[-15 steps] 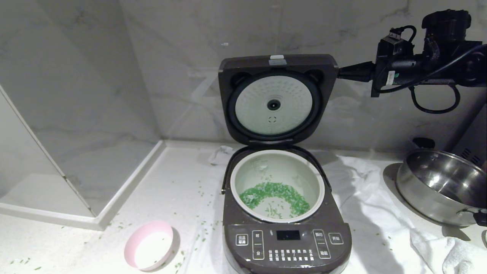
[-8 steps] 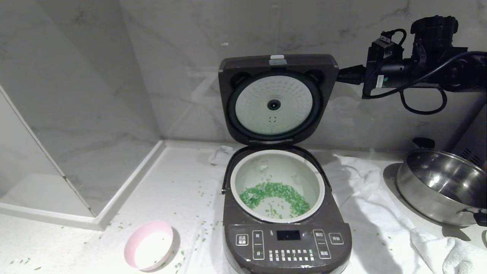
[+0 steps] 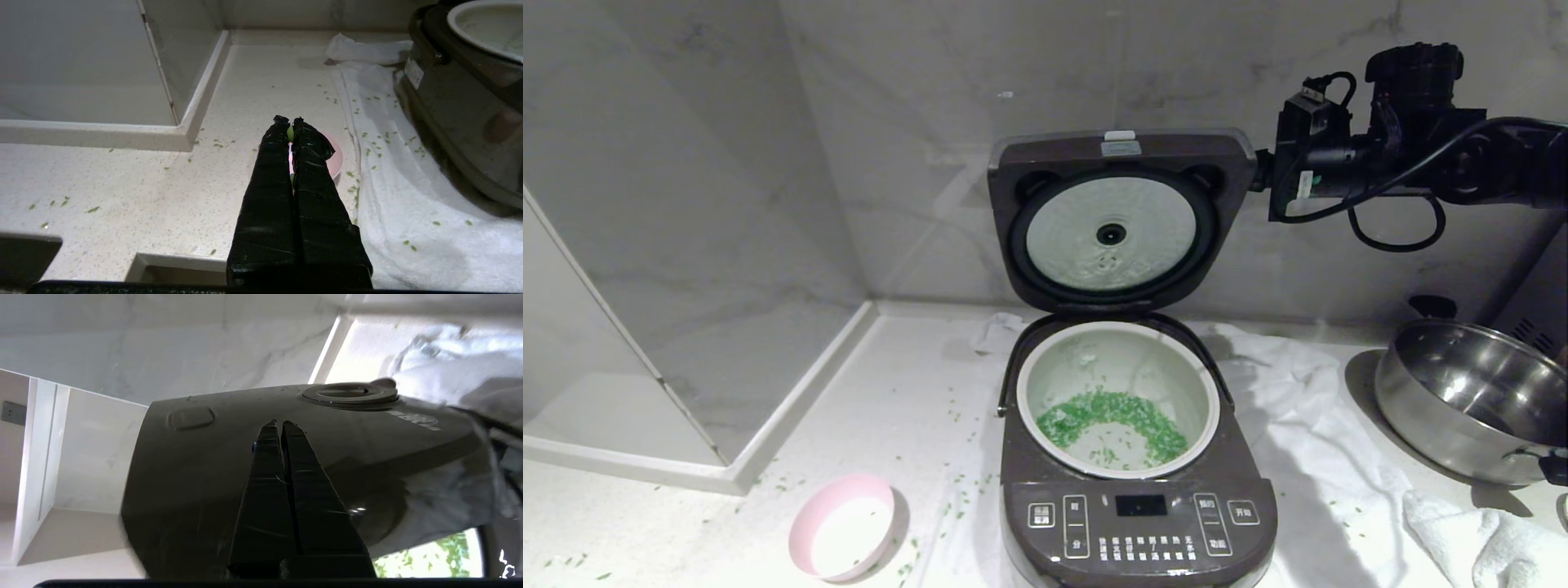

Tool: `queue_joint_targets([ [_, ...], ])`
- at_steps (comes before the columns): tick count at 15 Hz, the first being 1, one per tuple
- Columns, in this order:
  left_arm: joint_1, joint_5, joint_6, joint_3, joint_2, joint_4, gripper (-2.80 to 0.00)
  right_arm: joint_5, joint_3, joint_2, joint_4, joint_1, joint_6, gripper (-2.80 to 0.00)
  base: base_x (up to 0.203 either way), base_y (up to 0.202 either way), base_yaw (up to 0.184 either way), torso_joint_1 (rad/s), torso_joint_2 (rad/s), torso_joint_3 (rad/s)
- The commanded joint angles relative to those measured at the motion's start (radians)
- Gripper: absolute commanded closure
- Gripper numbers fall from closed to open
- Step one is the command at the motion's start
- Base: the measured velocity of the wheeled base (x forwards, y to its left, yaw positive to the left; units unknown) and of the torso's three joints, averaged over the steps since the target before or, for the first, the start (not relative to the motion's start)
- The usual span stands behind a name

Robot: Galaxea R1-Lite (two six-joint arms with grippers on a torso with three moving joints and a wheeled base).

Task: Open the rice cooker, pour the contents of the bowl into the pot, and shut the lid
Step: Close the rice cooker

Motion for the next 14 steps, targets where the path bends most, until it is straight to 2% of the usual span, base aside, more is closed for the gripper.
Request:
queue_joint_targets([
  [1, 0.000, 0.035, 0.000, 0.016, -0.002, -0.002, 0.00, 0.008, 0.059, -0.034, 0.001, 0.020, 0.003, 0.00, 0.000, 0.000, 0.000, 0.000, 0.00, 0.000],
  [5, 0.000, 0.037, -0.003, 0.001, -0.002, -0.002, 0.00, 0.008, 0.214, -0.130, -0.001, 0.025, -0.005, 0.00, 0.000, 0.000, 0.000, 0.000, 0.00, 0.000],
  [8, 0.000, 0.015, -0.014, -0.094, 0.027, 0.006, 0.00, 0.009, 0.390, -0.231, -0.002, 0.051, -0.069, 0.00, 0.000, 0.000, 0.000, 0.000, 0.00, 0.000],
  [11, -0.001, -0.014, -0.016, -0.182, 0.176, -0.001, 0.00, 0.005, 0.545, -0.333, -0.002, 0.110, -0.103, 0.00, 0.000, 0.000, 0.000, 0.000, 0.00, 0.000],
  [14, -0.002, -0.065, -0.028, -0.311, 0.436, -0.082, 0.00, 0.004, 0.652, -0.378, -0.005, 0.153, -0.107, 0.00, 0.000, 0.000, 0.000, 0.000, 0.00, 0.000],
])
